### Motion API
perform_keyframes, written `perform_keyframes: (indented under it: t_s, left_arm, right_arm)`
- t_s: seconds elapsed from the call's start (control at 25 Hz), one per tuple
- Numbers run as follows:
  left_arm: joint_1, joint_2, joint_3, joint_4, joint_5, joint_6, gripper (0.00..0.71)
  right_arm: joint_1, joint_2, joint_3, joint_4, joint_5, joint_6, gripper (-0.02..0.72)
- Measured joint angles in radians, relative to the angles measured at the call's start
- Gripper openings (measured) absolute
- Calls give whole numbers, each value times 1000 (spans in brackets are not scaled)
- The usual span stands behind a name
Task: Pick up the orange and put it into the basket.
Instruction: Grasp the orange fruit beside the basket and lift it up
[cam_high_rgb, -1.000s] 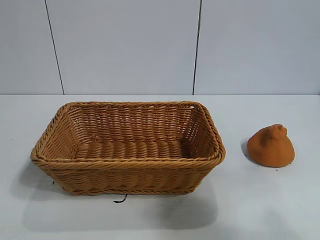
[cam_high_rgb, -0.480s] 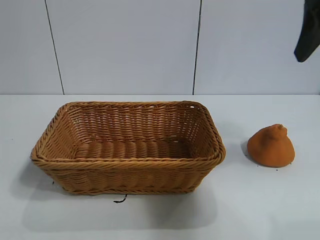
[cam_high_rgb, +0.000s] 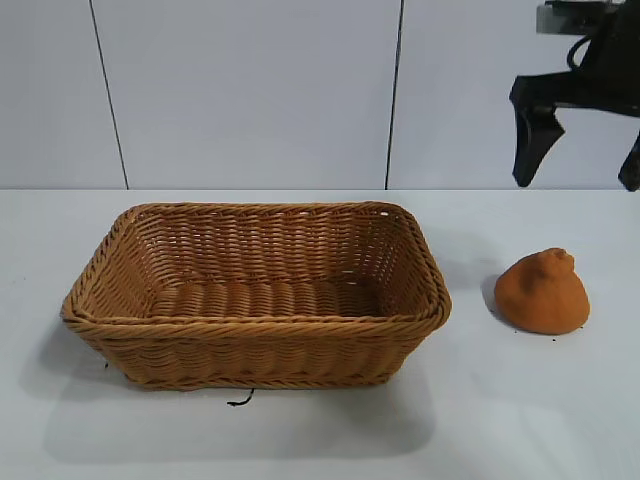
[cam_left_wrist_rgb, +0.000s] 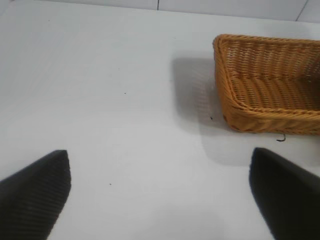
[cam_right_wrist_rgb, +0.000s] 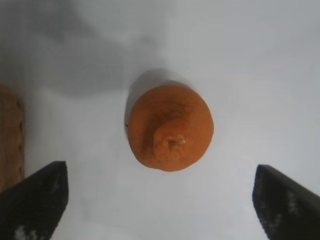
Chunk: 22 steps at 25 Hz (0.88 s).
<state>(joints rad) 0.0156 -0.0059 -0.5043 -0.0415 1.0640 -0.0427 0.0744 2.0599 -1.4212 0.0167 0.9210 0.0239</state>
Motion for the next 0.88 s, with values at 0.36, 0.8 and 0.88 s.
perform_keyframes:
  t_s: [0.36, 0.8, 0.88]
  left_arm:
    - [0, 0, 0, 0, 0, 1, 696]
    - [0, 0, 0, 0, 0, 1, 696]
    - [0, 0, 0, 0, 0, 1, 696]
  right_arm:
    - [0, 71, 0, -1, -31, 8, 412]
    - [0, -23, -15, -1, 15, 7, 50]
    - [0, -65, -50, -1, 50, 7, 50]
